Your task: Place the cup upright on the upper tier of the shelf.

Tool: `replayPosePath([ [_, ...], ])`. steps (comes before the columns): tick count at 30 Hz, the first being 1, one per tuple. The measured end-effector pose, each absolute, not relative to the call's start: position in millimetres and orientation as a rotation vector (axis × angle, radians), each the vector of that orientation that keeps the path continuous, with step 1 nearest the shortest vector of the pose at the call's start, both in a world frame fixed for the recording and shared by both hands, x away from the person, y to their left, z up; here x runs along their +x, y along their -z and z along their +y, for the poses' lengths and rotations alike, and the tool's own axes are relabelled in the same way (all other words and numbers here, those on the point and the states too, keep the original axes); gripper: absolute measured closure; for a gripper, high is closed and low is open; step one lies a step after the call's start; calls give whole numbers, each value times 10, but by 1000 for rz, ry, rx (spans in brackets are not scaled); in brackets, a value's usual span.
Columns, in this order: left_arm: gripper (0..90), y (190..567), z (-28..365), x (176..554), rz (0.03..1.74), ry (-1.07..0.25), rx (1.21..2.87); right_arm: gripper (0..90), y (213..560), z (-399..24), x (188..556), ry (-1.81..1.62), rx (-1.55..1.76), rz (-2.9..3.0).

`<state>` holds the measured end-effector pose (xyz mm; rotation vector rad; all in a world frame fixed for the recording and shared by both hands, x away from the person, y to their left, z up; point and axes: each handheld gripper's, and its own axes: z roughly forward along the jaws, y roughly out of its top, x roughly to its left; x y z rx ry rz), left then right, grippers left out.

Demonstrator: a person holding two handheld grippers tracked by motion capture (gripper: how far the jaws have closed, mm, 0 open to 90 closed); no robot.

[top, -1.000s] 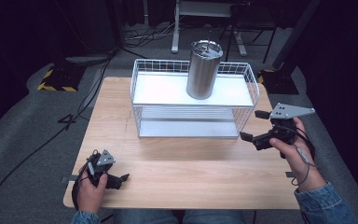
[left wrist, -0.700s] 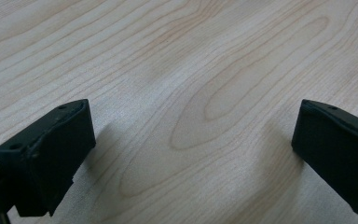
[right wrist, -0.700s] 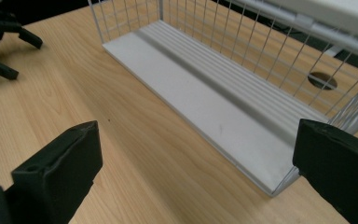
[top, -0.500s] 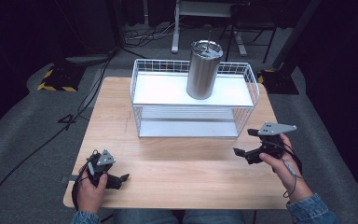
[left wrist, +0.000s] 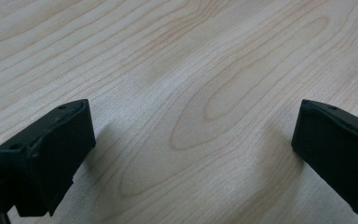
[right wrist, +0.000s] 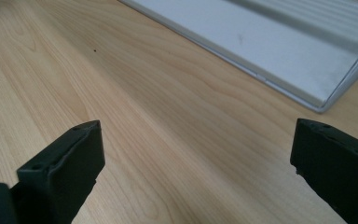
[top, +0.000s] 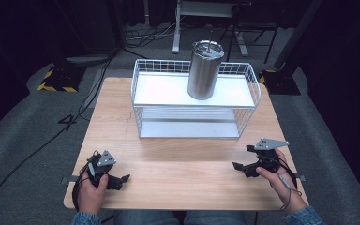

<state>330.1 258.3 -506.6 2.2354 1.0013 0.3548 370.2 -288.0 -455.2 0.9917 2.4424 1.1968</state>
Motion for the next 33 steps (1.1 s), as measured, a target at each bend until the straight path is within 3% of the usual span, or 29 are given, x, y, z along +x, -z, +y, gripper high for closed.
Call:
replayPosePath([
  [14, 0, 5066, 2582, 3301, 1002, -354, 2235, 52, 4918, -2964, 3624, -1181, 1053, 2453],
  [27, 0, 5066, 2583, 3301, 1001, -356, 2236, 82, 5053, -2928, 3593, -1085, 1043, 2436],
  [30, 0, 5066, 2583, 3301, 1001, -356, 2236, 14, 5065, -2866, 3592, -1023, 1022, 2442],
  [33, 0, 5066, 2583, 3301, 1001, -355, 2236, 7, 5068, -2861, 3596, -1021, 1015, 2448],
])
